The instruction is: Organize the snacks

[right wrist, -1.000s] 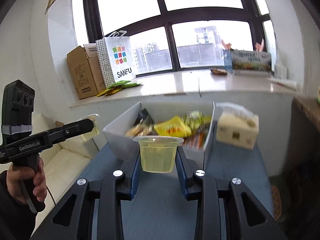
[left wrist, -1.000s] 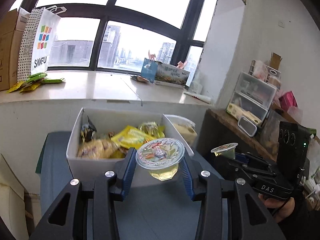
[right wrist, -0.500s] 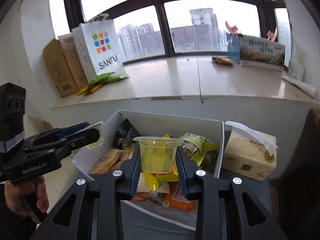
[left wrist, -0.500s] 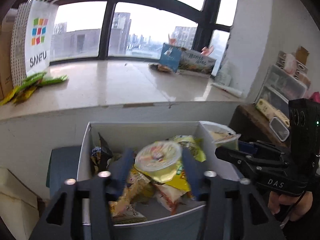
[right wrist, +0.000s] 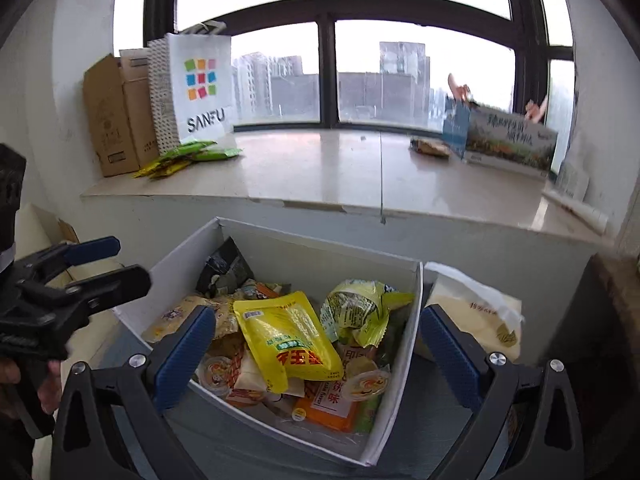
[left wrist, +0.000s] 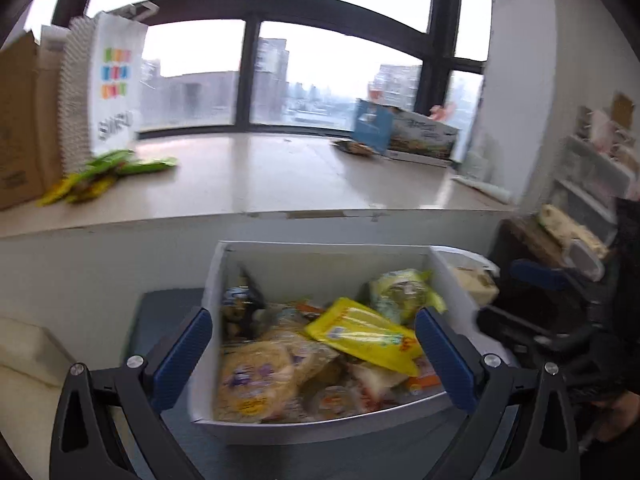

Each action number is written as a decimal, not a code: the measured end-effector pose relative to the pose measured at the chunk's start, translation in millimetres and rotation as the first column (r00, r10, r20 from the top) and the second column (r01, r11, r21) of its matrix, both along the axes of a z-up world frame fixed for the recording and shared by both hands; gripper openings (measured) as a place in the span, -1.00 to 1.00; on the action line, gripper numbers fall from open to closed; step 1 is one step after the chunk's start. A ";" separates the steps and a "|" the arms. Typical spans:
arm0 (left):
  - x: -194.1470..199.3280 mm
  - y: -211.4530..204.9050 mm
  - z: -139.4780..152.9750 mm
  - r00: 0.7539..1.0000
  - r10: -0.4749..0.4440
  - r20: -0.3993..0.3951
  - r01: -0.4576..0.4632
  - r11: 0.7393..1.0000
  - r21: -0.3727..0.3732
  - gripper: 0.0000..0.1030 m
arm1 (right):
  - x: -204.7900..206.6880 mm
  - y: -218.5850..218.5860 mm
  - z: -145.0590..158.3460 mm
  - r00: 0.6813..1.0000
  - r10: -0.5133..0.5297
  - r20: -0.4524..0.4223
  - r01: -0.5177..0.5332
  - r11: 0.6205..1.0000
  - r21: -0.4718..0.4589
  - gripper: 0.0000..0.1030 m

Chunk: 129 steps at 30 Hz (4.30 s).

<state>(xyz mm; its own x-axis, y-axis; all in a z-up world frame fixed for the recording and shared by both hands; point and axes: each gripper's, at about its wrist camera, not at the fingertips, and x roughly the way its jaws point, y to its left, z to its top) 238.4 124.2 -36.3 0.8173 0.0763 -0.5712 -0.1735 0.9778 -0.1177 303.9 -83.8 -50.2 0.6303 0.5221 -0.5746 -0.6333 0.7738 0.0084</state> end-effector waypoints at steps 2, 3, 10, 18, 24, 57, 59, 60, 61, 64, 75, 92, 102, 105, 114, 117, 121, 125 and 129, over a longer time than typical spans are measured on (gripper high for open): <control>-12.7 -3.6 2.9 0.998 0.060 0.009 -0.060 0.997 0.055 1.00 | -17.4 -2.4 9.2 0.998 0.010 0.067 -0.010 1.000 0.003 1.00; -21.0 -5.7 4.6 0.997 0.074 0.023 -0.075 0.995 0.073 1.00 | -25.3 -3.8 13.5 0.996 0.009 0.094 -0.009 1.000 0.002 1.00; -81.3 -25.1 27.9 0.997 0.014 0.077 -0.017 0.999 0.045 1.00 | -84.8 -27.4 44.7 0.980 0.001 0.198 -0.014 0.998 0.064 1.00; -167.0 -65.2 49.5 0.994 -0.004 0.112 -0.002 0.999 0.052 1.00 | -162.3 -65.0 66.8 0.984 0.032 0.178 -0.060 0.986 0.153 1.00; -228.5 -89.1 63.2 0.989 0.001 0.145 -0.008 0.999 0.049 1.00 | -203.2 -93.3 62.9 0.993 0.010 0.121 -0.031 0.984 0.174 1.00; -262.8 -121.6 53.1 0.995 -0.046 0.089 0.046 0.999 0.007 1.00 | -245.5 -124.2 42.6 0.999 -0.025 0.030 0.020 0.988 0.151 1.00; -262.6 -121.2 52.8 0.995 -0.045 0.089 0.044 0.999 0.007 1.00 | -245.8 -125.0 42.2 0.999 -0.026 0.029 0.021 0.988 0.153 1.00; -262.4 -120.9 52.6 0.995 -0.045 0.088 0.044 0.999 0.005 1.00 | -245.6 -125.1 42.0 0.999 -0.026 0.028 0.021 0.988 0.154 1.00; -262.6 -121.0 52.3 0.995 -0.044 0.087 0.044 0.999 0.005 1.00 | -245.8 -124.9 41.9 0.999 -0.027 0.028 0.022 0.988 0.153 1.00; -263.0 -121.0 52.0 0.995 -0.046 0.086 0.046 0.999 0.002 1.00 | -245.8 -124.3 42.3 0.999 -0.026 0.030 0.021 0.988 0.152 1.00; -263.6 -120.4 51.2 0.995 -0.049 0.085 0.049 0.999 0.000 1.00 | -248.1 -124.4 42.6 0.999 -0.026 0.034 0.021 0.989 0.149 1.00; -263.5 -120.3 51.1 0.994 -0.062 0.086 0.063 0.998 -0.006 1.00 | -249.9 -123.4 43.8 0.999 -0.025 0.035 0.019 0.989 0.148 1.00; -262.7 -121.9 51.0 0.994 -0.065 0.082 0.066 0.998 0.000 1.00 | -249.5 -122.9 43.2 0.999 -0.027 0.032 0.022 0.989 0.148 1.00; -262.5 -121.8 50.9 0.995 -0.066 0.080 0.066 0.998 0.002 1.00 | -249.8 -123.1 43.2 0.999 -0.027 0.032 0.022 0.989 0.148 1.00; -263.3 -122.4 50.9 0.995 -0.068 0.079 0.068 0.998 0.006 1.00 | -250.2 -123.3 42.5 0.999 -0.025 0.031 0.020 0.989 0.147 1.00; -263.8 -122.6 50.5 0.994 -0.070 0.079 0.069 0.998 0.007 1.00 | -250.4 -123.0 42.4 0.999 -0.024 0.031 0.020 0.989 0.147 1.00; -263.8 -122.7 50.5 0.995 -0.069 0.078 0.069 0.998 0.007 1.00 | -250.3 -123.0 42.2 0.999 -0.023 0.031 0.018 0.989 0.147 1.00; -263.8 -122.5 50.2 0.995 -0.069 0.077 0.068 0.998 0.006 1.00 | -250.0 -122.5 42.1 0.999 -0.025 0.029 0.020 0.989 0.144 1.00; -264.5 -122.4 50.2 0.995 -0.069 0.077 0.068 0.998 0.006 1.00 | -250.7 -122.6 42.6 0.999 -0.022 0.032 0.017 0.989 0.144 1.00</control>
<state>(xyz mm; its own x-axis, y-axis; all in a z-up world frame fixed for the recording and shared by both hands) -26.1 1.8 13.9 0.8623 0.0207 -0.5059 -0.0967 0.9875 -0.1245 53.2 -206.4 -7.6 0.6585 0.5853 -0.4731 -0.6201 0.7782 0.0996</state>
